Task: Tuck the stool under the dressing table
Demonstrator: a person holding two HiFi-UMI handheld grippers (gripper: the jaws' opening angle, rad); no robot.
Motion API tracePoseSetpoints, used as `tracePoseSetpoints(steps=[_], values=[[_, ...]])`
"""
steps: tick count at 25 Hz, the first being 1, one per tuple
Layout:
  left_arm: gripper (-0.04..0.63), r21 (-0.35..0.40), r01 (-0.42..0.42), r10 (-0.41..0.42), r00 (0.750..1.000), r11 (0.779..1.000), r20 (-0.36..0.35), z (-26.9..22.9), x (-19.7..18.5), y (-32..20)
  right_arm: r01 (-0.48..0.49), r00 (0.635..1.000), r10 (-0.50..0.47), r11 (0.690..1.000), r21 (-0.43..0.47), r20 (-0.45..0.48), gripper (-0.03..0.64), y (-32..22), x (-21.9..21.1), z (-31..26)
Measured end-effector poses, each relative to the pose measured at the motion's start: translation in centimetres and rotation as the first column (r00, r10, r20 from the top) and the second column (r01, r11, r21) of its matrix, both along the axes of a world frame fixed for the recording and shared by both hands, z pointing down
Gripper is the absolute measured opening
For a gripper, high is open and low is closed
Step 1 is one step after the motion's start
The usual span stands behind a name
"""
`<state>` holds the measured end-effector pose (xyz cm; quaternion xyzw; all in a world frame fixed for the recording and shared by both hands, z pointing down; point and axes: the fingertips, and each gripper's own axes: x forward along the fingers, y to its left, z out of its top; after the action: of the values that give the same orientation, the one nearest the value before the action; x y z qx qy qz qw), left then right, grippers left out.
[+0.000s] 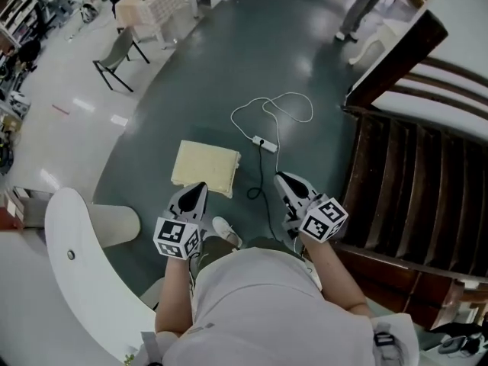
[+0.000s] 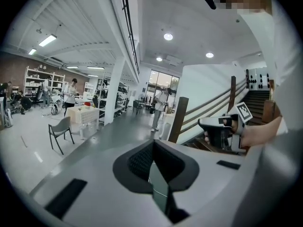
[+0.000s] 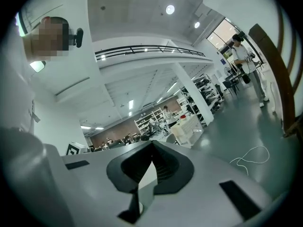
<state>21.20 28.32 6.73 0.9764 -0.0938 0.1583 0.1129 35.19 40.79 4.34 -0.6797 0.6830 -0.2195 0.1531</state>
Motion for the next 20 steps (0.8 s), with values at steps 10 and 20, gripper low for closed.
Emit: tracePoseSetpoints(steps=[10,20], values=[[0.002,-0.026,0.087,-0.087,0.996,0.996,0.011,1.8,-6.0,-12.8,0.071,0.972,-0.105,0.984,-0.162,-0.209,0.008,-13.8,-4.2,1.6],[0.002,-0.093,0.178,-0.174,0.984,0.98,0.044,5.0,-9.2,-17.5,0.12,0.96,-0.172,0.966,-0.23,-0.223,0.009,-21.3,-4.2,2.5]])
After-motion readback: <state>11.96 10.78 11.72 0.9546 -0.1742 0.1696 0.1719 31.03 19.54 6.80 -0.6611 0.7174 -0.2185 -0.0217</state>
